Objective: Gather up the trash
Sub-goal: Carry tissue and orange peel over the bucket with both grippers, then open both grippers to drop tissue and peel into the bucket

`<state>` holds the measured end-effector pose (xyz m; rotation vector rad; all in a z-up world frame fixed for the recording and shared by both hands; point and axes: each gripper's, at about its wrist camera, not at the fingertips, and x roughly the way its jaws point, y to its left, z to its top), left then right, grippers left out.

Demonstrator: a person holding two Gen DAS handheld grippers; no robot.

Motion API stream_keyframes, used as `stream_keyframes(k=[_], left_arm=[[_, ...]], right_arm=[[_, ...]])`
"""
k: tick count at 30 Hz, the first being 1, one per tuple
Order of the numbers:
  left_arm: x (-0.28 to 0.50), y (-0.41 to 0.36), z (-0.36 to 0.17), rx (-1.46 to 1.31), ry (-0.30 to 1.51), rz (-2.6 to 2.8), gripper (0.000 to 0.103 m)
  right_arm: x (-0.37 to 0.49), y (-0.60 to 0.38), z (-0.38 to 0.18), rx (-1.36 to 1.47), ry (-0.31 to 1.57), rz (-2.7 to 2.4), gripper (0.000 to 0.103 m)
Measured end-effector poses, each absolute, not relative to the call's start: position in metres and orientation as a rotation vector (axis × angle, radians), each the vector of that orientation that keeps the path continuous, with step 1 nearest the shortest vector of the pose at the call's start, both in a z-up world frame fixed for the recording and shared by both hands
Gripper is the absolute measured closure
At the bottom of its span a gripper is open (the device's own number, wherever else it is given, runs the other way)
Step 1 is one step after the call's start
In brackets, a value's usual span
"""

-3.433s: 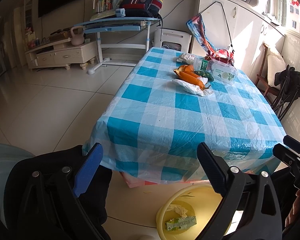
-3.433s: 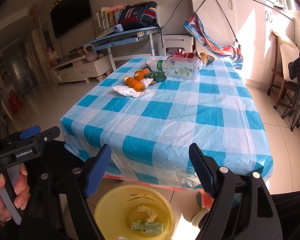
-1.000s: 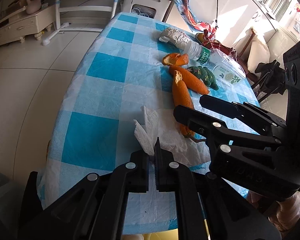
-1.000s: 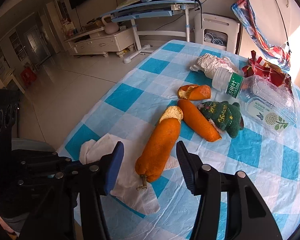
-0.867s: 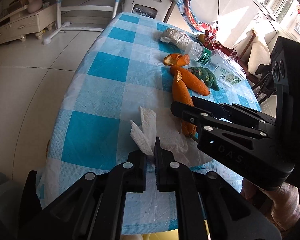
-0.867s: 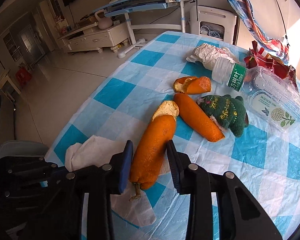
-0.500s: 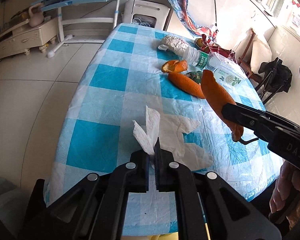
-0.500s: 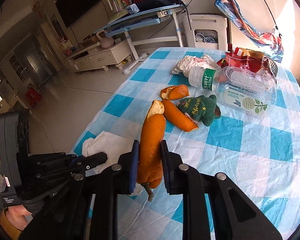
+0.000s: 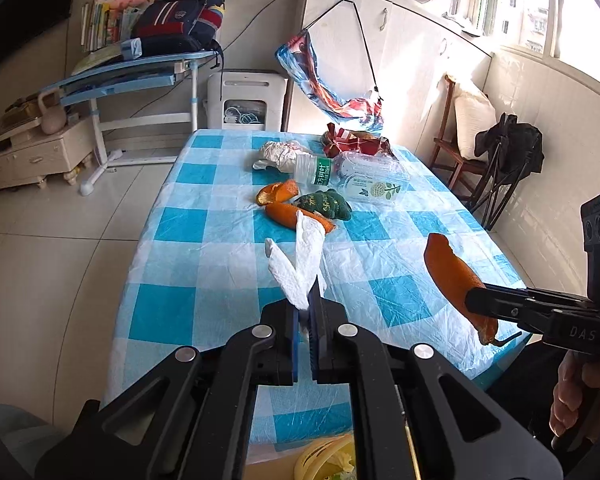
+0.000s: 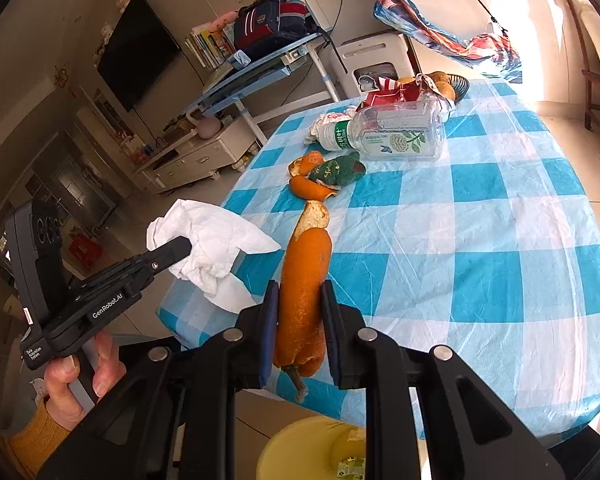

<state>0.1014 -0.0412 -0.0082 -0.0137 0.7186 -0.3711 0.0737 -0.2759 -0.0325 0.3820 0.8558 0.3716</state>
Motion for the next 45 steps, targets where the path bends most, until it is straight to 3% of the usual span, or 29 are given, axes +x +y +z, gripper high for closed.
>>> stream_keyframes(k=[12,26,29,40,41,43,44,45], left_arm=[[0.055,-0.041,0.0,-0.053,0.71,-0.404,0.099],[0.004,-0.033,-0.026,-0.151,0.814,-0.451,0.099],[-0.01,-0.037,-0.033,-0.145,0.845,-0.461,0.099],[-0.049,-0.088,-0.082,0.079,1.026,-0.509,0.096],[-0.05,-0.09,-0.085,0.11,1.024,-0.491,0.089],[-0.051,-0.091,-0.083,0.141,0.993,-0.447,0.066],[-0.052,-0.089,-0.079,0.15,0.958,-0.413,0.047],[-0.052,-0.086,-0.073,0.158,0.915,-0.373,0.035]], right_arm=[[0.025,-0.254,-0.049,0.367,0.939,0.434,0.081],[-0.021,-0.223,-0.097,0.275,1.178,0.445,0.078],[-0.025,-0.23,-0.093,0.292,1.149,0.417,0.061],[-0.034,-0.273,-0.05,0.448,0.855,0.308,0.042],[-0.035,-0.277,-0.049,0.458,0.839,0.297,0.041],[-0.037,-0.284,-0.048,0.477,0.815,0.272,0.039],[-0.038,-0.286,-0.048,0.484,0.809,0.26,0.038],[-0.037,-0.287,-0.046,0.488,0.805,0.246,0.036]])
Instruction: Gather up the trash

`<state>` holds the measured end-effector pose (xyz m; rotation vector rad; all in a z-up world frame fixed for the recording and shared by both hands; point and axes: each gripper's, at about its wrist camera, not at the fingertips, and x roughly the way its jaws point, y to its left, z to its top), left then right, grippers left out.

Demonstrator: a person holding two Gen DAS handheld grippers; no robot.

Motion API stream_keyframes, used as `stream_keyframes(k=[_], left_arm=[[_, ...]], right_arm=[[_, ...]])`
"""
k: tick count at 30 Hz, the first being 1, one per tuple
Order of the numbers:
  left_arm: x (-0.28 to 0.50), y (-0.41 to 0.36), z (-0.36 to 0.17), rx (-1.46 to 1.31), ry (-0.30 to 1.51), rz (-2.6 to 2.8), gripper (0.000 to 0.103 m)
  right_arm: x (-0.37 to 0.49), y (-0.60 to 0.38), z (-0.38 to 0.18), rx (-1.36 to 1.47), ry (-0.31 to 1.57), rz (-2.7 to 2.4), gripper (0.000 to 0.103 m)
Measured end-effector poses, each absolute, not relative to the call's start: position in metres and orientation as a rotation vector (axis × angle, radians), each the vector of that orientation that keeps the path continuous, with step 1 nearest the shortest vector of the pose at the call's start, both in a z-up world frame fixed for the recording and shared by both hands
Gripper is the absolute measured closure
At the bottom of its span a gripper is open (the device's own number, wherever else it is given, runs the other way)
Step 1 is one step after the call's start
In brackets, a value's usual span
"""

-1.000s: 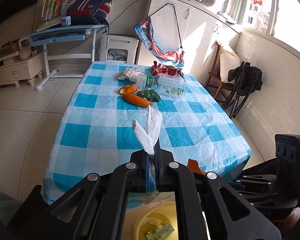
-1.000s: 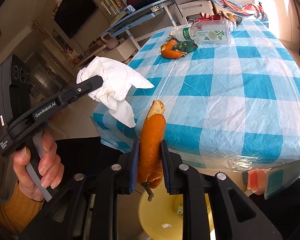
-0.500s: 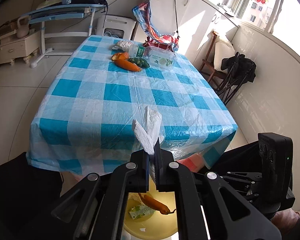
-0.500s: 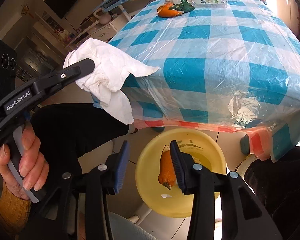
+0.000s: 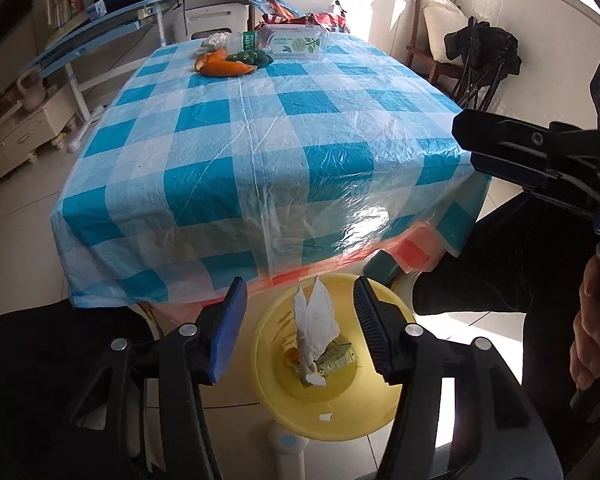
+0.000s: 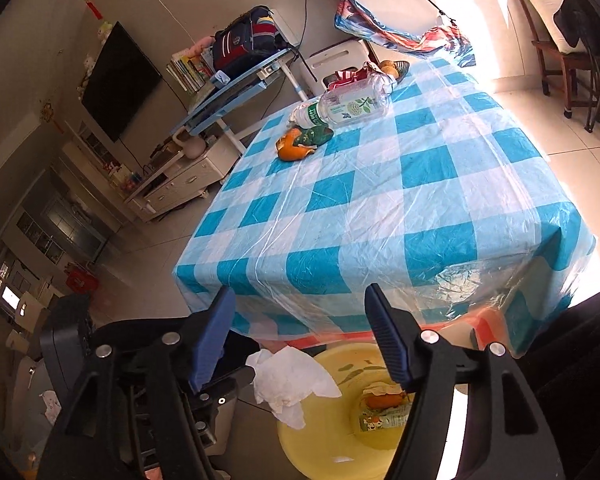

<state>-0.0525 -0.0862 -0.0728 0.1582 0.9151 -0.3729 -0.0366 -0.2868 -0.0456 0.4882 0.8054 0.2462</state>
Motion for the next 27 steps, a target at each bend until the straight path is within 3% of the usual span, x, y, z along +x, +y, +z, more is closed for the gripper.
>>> stream_keyframes(k=[3,11,27], left_arm=[[-0.052,-0.074,-0.056,0.167,0.8,-0.256,0.021],[-0.038,-0.034,-0.038,0.071,0.702,-0.05,0.012],[-0.028,-0.018,-0.045,0.0,0.733,0.008,0.009]], right_arm=[[-0.036,-0.288,-0.048,0.481,0.808,0.214,0.036],[-0.038,-0.276,-0.049,0.391,0.809,0.199,0.032],[-0.037,-0.265,-0.054,0.321,0.828,0.202,0.031]])
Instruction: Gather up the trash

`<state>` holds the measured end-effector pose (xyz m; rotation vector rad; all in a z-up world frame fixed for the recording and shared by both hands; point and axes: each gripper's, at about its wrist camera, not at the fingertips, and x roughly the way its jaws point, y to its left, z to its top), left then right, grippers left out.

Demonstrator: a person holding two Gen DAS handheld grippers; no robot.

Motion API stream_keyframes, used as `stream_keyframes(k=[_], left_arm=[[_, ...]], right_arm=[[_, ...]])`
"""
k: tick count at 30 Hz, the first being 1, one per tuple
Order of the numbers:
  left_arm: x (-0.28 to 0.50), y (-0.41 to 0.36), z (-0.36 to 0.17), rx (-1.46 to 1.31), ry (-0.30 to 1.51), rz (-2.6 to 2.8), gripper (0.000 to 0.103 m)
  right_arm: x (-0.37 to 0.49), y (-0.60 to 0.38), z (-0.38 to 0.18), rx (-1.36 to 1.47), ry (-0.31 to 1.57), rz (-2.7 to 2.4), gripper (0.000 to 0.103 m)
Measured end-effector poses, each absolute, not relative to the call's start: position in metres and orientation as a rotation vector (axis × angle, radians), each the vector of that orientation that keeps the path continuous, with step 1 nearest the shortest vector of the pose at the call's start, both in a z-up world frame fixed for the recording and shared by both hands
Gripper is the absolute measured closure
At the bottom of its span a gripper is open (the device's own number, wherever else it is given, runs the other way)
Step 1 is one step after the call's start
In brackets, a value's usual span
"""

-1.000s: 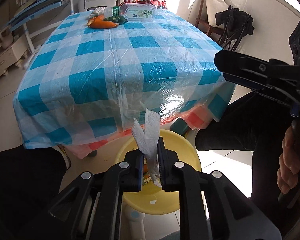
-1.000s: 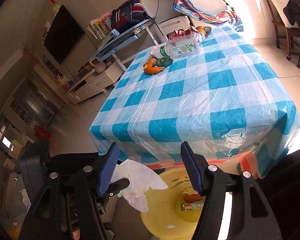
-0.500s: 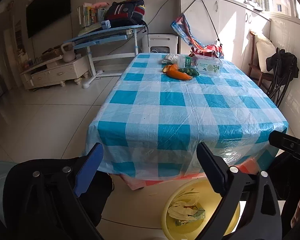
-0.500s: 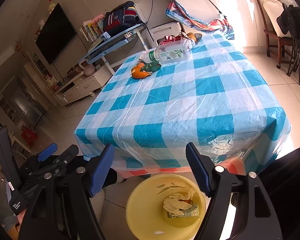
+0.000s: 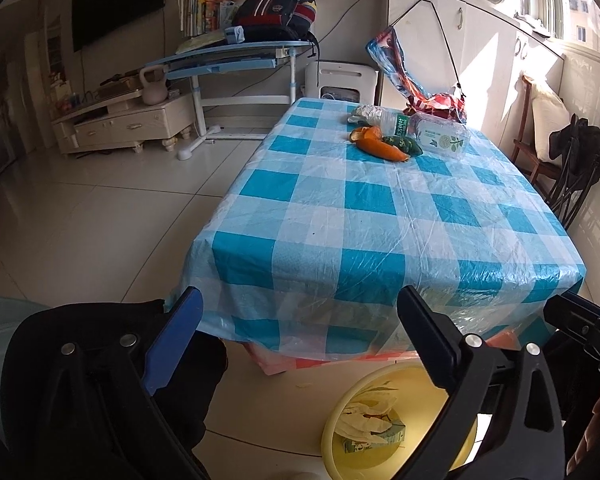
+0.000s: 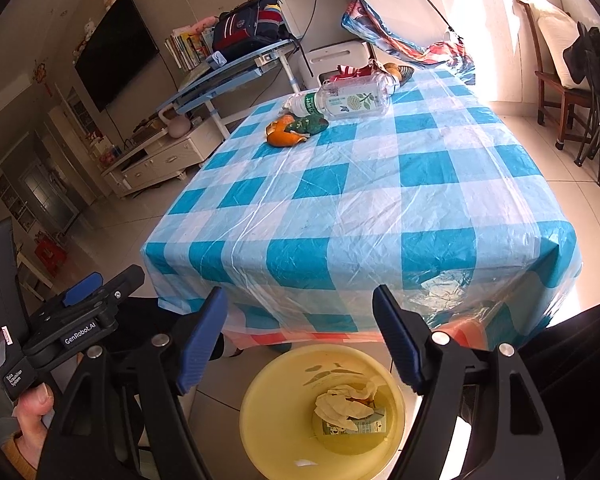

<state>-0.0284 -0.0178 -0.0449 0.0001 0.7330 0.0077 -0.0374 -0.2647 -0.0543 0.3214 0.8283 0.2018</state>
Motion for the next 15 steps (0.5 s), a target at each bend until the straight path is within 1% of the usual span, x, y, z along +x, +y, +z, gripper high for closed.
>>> stream_keyframes(k=[15], left_arm=[[-0.0262,-0.0209,-0.0488,0.009,0.752,0.006,0.008]], right_arm=[[-0.0373,-0.2634,-0.0544,0.321,0.83,0.201,0.031]])
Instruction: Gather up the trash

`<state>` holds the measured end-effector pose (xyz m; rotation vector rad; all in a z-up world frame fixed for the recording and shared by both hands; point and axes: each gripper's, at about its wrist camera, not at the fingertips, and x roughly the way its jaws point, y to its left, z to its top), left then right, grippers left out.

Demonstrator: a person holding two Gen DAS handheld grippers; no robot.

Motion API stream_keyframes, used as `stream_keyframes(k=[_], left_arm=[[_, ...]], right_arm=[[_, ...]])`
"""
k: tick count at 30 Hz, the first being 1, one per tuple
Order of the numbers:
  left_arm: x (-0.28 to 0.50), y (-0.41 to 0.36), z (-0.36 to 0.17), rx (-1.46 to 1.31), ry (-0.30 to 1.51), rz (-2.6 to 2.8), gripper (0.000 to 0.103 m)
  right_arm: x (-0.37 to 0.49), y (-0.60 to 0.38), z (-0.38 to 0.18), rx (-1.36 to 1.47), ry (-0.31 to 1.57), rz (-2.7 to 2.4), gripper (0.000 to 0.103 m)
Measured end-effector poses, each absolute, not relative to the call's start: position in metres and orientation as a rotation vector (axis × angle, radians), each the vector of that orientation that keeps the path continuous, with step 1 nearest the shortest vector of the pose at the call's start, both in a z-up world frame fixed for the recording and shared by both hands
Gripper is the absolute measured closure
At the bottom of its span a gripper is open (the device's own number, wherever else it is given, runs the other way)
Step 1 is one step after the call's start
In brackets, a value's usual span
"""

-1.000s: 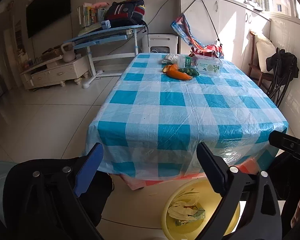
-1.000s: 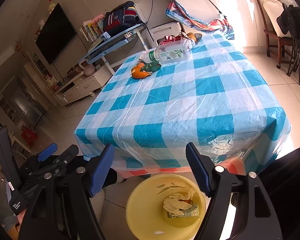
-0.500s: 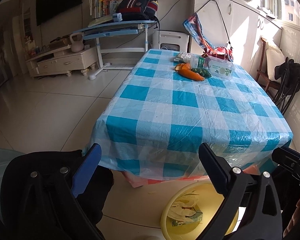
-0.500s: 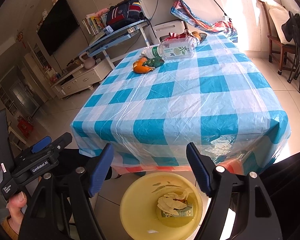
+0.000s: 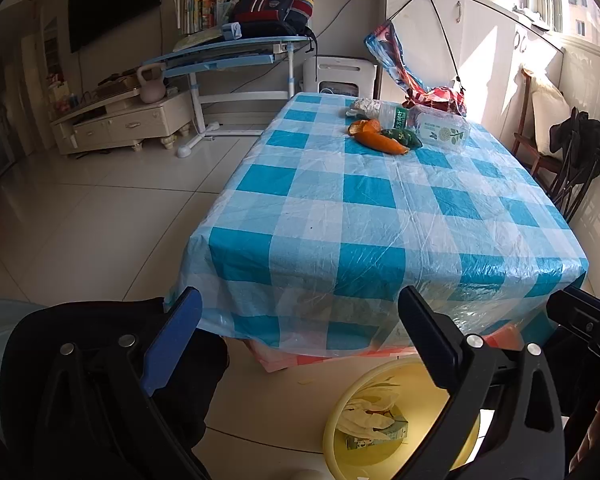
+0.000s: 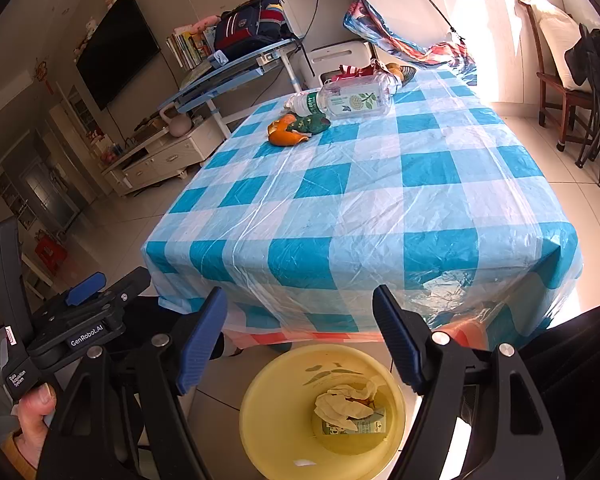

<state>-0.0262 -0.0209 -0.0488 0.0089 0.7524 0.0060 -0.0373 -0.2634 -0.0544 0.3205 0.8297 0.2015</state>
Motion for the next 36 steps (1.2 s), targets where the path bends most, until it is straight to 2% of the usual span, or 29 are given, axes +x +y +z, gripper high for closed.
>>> stream_keyframes(k=[36], left_arm=[[-0.0257,-0.0213,-0.0496,0.011,0.755,0.005,0.007]], right_arm=[[-0.039,-0.258,-0.0553,0.311,0.831,0.201,0.031]])
